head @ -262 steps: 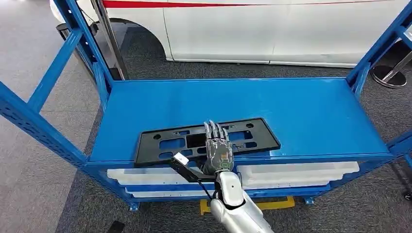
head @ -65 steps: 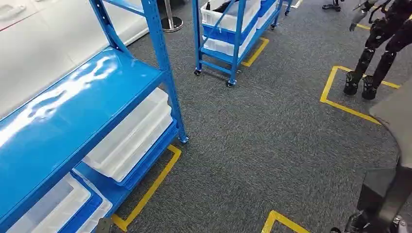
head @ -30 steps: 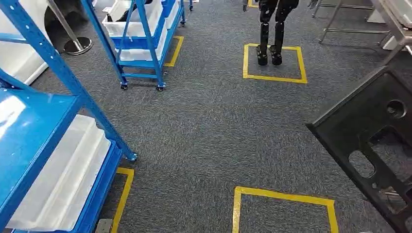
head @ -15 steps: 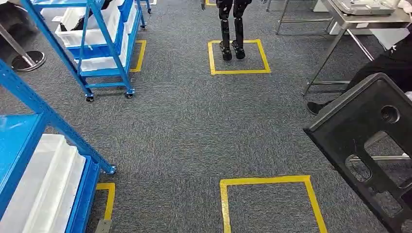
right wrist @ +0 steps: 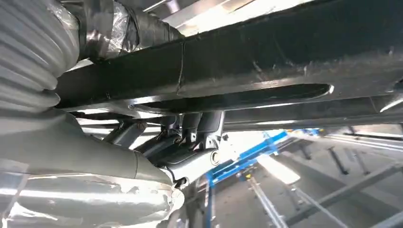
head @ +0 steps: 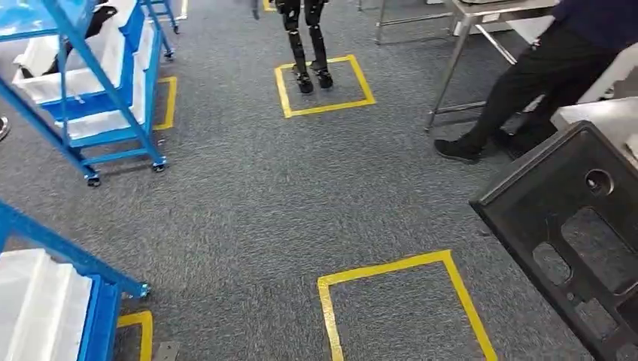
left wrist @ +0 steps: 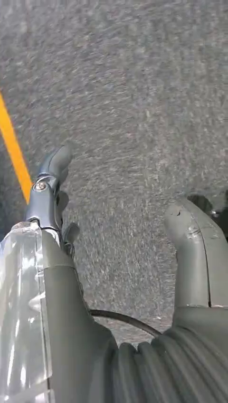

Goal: Take the parts from the cabinet and place them on the table.

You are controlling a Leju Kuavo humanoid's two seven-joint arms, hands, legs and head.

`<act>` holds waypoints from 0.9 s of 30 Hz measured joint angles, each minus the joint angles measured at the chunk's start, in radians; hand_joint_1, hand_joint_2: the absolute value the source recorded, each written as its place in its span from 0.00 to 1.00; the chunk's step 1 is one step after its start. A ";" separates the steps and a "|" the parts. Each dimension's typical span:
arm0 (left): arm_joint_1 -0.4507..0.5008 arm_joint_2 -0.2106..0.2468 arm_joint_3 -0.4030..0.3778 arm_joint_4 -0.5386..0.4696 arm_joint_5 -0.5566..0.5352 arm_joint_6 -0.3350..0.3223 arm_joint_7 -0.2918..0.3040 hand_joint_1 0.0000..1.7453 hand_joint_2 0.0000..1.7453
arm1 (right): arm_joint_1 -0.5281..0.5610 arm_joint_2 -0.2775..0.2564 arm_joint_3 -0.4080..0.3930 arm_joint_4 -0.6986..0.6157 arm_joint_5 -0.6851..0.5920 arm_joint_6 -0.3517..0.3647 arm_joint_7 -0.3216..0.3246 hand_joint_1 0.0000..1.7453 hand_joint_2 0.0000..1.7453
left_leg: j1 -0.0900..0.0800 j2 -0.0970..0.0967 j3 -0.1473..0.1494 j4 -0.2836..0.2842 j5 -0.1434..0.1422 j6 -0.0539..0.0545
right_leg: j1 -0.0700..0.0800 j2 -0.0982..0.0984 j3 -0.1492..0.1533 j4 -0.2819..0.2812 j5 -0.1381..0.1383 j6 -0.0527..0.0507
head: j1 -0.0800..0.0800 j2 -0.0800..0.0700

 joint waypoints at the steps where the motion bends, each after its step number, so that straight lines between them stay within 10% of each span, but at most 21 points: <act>1: 0.001 0.000 0.000 0.000 -0.002 0.000 0.001 0.00 1.00 | 0.003 0.000 0.004 0.000 0.001 0.000 0.005 1.00 1.00 | 0.003 -0.035 0.035 -0.085 0.043 0.003 | -0.001 0.011 0.000 0.003 -0.002 0.003 | 0.000 0.000; 2: 0.002 -0.001 0.000 0.001 -0.004 0.000 0.003 0.00 1.00 | 0.005 0.000 0.007 0.000 0.000 0.000 0.008 1.00 1.00 | 0.004 -0.096 0.047 -0.115 0.030 0.009 | 0.001 0.022 -0.005 0.007 -0.002 0.008 | 0.001 0.000; 6: 0.001 -0.005 0.000 0.002 -0.007 -0.001 0.005 0.00 1.00 | 0.018 0.000 0.013 -0.001 0.001 0.000 0.014 1.00 1.00 | -0.001 -0.060 0.051 -0.135 0.040 0.025 | -0.005 0.076 -0.028 0.003 0.015 0.039 | 0.001 0.000; 9: 0.002 -0.009 0.001 0.003 -0.013 -0.001 0.003 0.00 1.00 | 0.021 0.000 0.014 -0.002 -0.004 -0.001 0.016 1.00 1.00 | 0.003 -0.013 0.053 -0.152 0.051 0.046 | 0.001 -0.053 -0.073 0.107 -0.065 0.046 | 0.006 0.000; 12: 0.007 -0.011 0.003 0.003 -0.017 -0.001 -0.002 0.00 1.00 | 0.023 -0.001 0.020 0.005 -0.017 0.000 0.028 1.00 1.00 | -0.002 0.036 0.050 -0.150 0.049 0.048 | -0.006 -0.066 -0.166 0.308 -0.146 0.057 | 0.006 0.000; 15: 0.003 -0.016 0.003 0.003 -0.019 -0.001 -0.003 0.00 1.00 | 0.031 -0.001 0.021 0.010 -0.022 0.000 0.036 1.00 1.00 | -0.002 0.075 0.055 -0.149 0.042 0.042 | -0.007 -0.083 -0.074 0.154 -0.053 0.058 | 0.007 0.000; 17: 0.002 -0.019 0.003 0.003 -0.020 -0.001 -0.002 0.00 1.00 | 0.034 -0.001 0.021 0.010 -0.024 0.000 0.039 1.00 1.00 | -0.005 0.093 0.064 -0.146 0.033 0.033 | 0.001 -0.152 0.013 -0.001 -0.025 0.046 | 0.007 0.000; 22: -0.005 -0.024 0.003 0.004 -0.028 -0.004 0.004 0.00 1.00 | 0.052 0.000 0.021 0.011 -0.016 -0.001 0.056 1.00 1.00 | -0.007 0.115 0.074 -0.144 0.019 0.007 | -0.004 -0.098 0.016 -0.013 -0.009 0.014 | 0.006 0.000; 24: -0.004 -0.024 0.003 0.004 -0.031 -0.004 0.005 0.00 1.00 | 0.054 0.000 0.021 0.011 -0.012 -0.001 0.064 1.00 1.00 | -0.002 0.034 0.041 -0.062 -0.038 0.000 | -0.003 -0.085 0.015 -0.017 -0.005 0.003 | 0.005 0.000; 27: 0.004 -0.025 0.003 0.005 -0.035 -0.005 0.008 0.00 1.00 | 0.055 0.000 0.022 0.014 -0.009 0.000 0.069 1.00 1.00 | -0.001 0.016 -0.068 0.158 -0.124 -0.007 | -0.001 -0.048 0.013 -0.015 -0.005 0.001 | 0.005 0.000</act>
